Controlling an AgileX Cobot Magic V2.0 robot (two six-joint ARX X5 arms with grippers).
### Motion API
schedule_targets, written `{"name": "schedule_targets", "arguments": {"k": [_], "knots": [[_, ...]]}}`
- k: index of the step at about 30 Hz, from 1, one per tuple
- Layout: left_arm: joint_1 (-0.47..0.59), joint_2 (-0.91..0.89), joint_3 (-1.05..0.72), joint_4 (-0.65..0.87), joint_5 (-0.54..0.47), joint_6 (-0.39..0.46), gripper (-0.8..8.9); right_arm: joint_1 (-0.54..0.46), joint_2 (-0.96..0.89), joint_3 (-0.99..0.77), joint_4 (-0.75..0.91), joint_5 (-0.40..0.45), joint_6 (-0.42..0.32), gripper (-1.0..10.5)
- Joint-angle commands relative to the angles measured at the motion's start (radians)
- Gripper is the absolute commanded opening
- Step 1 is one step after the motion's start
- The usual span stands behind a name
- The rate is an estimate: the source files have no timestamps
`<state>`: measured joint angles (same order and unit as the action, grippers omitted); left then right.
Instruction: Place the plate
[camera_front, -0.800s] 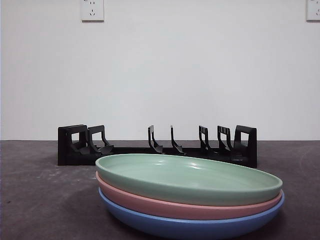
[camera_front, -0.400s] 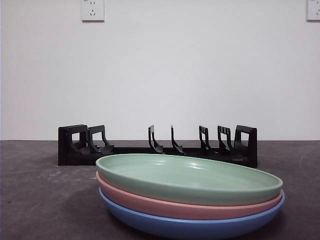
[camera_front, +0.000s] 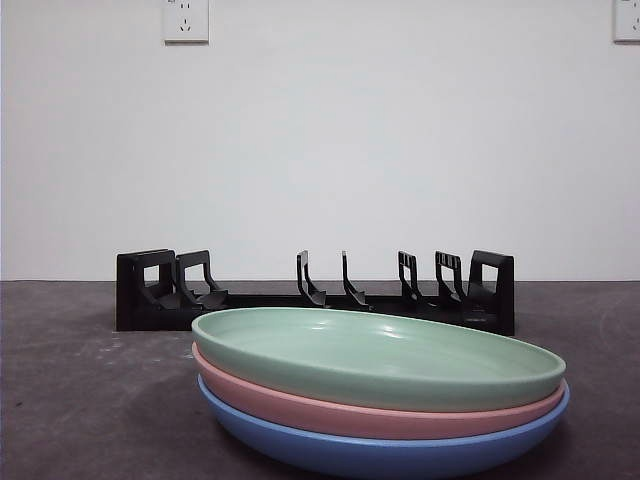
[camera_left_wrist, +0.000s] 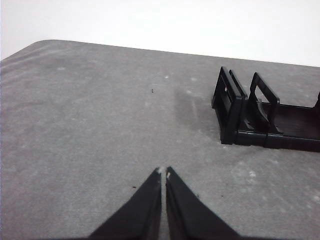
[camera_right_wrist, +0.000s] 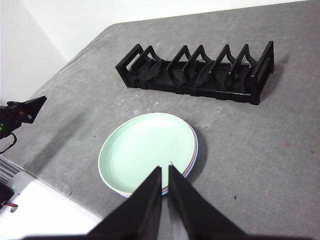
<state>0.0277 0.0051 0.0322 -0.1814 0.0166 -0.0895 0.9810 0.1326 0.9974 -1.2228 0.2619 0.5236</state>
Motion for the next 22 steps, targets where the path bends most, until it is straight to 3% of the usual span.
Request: {"name": "schedule_targets", "arguments": {"k": [1,4,7,8,10,12,14,18,20,22], "knots": [[-0.002,-0.002,-0.019,-0.005,-0.002,0.006,0.12,0.003,0.001,0.003,0.015,0.002,-0.010,0.2],[-0.002,-0.002,-0.019,-0.005,-0.002,0.006,0.12,-0.087,0.001,-0.012,0.026,0.058,-0.046,0.2],[-0.002,-0.002,-0.019,-0.005,-0.002,0.006,0.12,-0.251,-0.001,-0.071,0.135,0.114,-0.091,0.2],[-0.002,-0.002,-0.019,-0.005,-0.002,0.006,0.12,-0.318,-0.005,-0.106,0.214,0.147,-0.147,0.2],[-0.002,-0.002,-0.019,-0.005,-0.002,0.006,0.12,-0.423,-0.008,-0.172,0.352,0.135,-0.263,0.2],[-0.002,-0.002,-0.019,-0.005,-0.002,0.006,0.12,-0.550,-0.013,-0.291,0.566,0.016,-0.398,0.2],[-0.002,-0.002,-0.019,-0.005,-0.002,0.006,0.12,-0.653,-0.013,-0.393,0.737,-0.116,-0.431,0.2],[-0.002,-0.002,-0.019,-0.005,-0.002,0.006,0.12,-0.859,-0.013,-0.608,1.034,-0.378,-0.430,0.2],[-0.002,-0.002,-0.019,-0.005,-0.002,0.006,0.12,-0.926,-0.014,-0.690,1.115,-0.428,-0.430,0.2],[-0.002,-0.002,-0.019,-0.005,-0.002,0.006,0.12,-0.973,-0.021,-0.750,1.134,-0.415,-0.438,0.2]]}}
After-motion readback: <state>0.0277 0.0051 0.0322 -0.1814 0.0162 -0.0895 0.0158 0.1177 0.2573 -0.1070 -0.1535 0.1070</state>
